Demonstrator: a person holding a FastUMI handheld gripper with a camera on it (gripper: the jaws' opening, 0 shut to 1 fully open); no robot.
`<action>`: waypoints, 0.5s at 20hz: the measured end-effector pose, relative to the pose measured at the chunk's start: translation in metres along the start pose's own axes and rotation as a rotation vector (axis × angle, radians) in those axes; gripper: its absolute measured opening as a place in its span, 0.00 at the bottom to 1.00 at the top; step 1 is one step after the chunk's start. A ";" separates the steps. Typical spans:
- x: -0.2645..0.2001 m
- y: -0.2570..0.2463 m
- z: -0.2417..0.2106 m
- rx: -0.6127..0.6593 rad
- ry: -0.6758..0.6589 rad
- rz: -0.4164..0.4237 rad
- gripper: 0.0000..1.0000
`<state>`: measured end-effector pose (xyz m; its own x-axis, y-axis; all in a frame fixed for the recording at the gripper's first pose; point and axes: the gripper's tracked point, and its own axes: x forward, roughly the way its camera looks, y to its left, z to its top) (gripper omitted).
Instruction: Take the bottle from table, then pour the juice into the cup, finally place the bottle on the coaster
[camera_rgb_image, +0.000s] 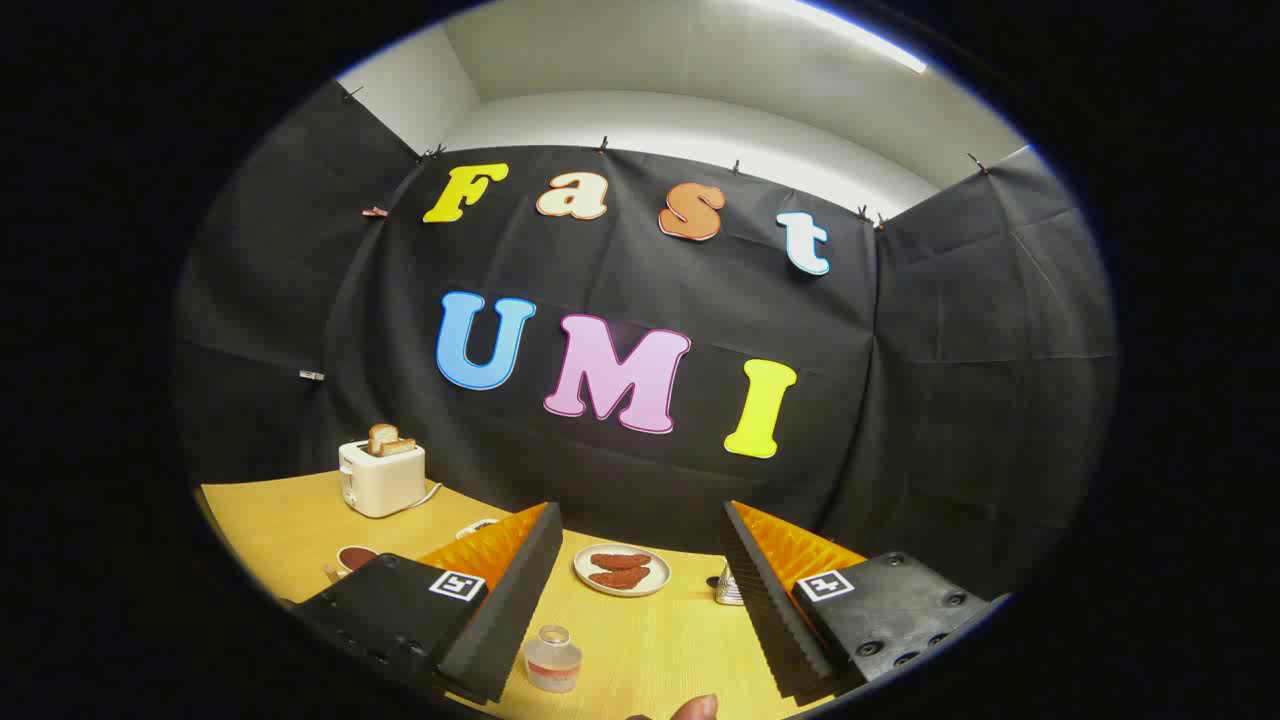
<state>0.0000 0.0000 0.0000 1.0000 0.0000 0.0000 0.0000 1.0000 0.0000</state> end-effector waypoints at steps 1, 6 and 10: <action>0.001 0.000 0.000 -0.001 -0.003 0.002 0.97; 0.002 -0.003 0.000 -0.002 -0.007 0.003 0.97; 0.001 -0.005 0.002 -0.007 -0.016 0.005 0.97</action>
<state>0.0006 -0.0046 0.0019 0.9999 0.0046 0.0159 -0.0044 1.0000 -0.0069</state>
